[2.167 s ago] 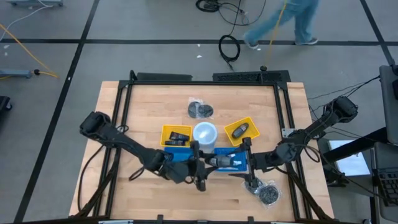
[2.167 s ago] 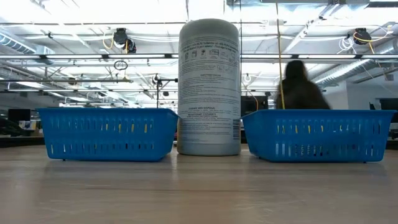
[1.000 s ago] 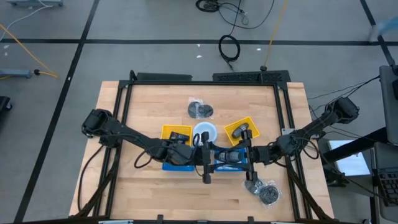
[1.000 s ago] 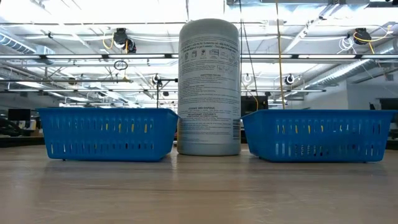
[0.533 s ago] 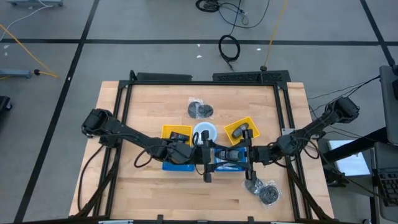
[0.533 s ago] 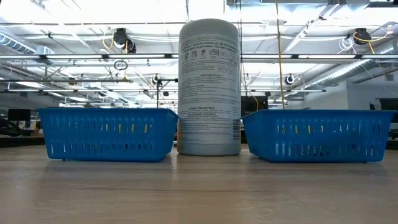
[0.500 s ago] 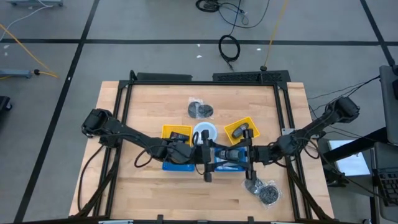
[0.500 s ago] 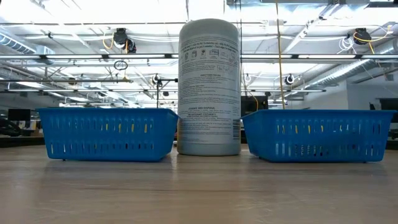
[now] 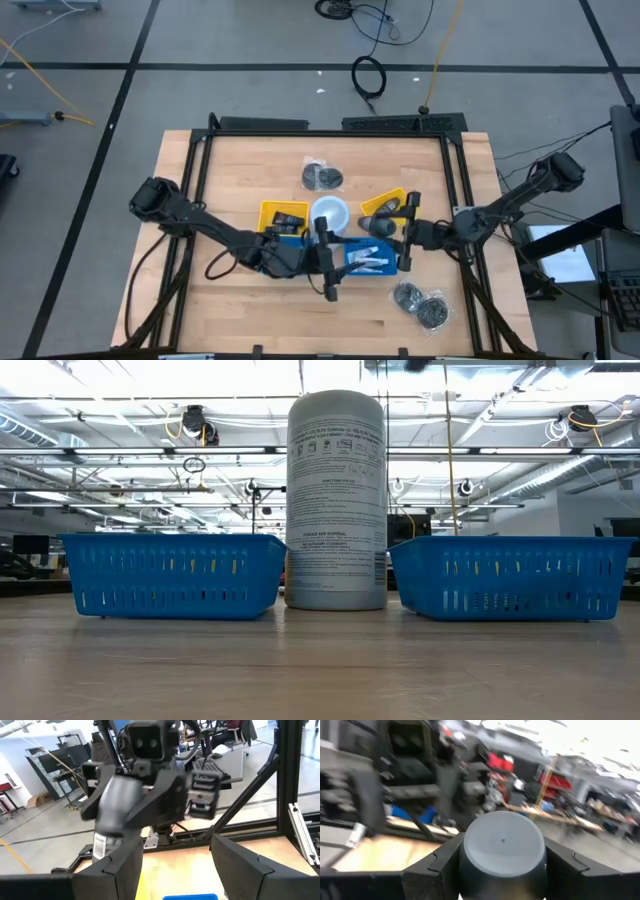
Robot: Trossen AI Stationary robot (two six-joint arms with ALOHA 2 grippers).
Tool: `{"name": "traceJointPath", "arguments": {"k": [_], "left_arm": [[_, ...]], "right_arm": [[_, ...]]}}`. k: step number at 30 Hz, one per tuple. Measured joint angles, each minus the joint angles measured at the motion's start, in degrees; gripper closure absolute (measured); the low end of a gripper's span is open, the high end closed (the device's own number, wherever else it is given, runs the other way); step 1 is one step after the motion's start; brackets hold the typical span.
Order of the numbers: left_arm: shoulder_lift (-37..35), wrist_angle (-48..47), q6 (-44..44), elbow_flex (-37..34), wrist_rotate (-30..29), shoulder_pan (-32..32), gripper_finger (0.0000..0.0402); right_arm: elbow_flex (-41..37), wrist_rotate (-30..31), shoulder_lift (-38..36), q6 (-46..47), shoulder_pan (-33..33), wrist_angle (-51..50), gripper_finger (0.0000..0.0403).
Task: Pick & Place Travel size toiletries
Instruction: Put the deodorant into the right yellow bin
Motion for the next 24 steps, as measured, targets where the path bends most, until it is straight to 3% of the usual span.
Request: {"name": "traceJointPath", "arguments": {"k": [8, 18, 24], "left_arm": [[0.0, -1.5, -0.7, 0.0, -0.4, -2.7, 0.0172], [0.0, -3.9, -2.0, 0.0, -0.6, -4.2, 0.0172], [0.0, -4.5, -3.6, 0.0, -0.6, -4.2, 0.0172]], "right_arm": [[0.0, 11.9, -1.5, 10.7, -0.2, -16.8, 0.0211], [0.0, 11.4, 1.1, 27.6, -5.0, -35.1, 0.0211], [0.0, 3.8, 4.3, 32.1, -7.8, -38.1, 0.0211]]}}
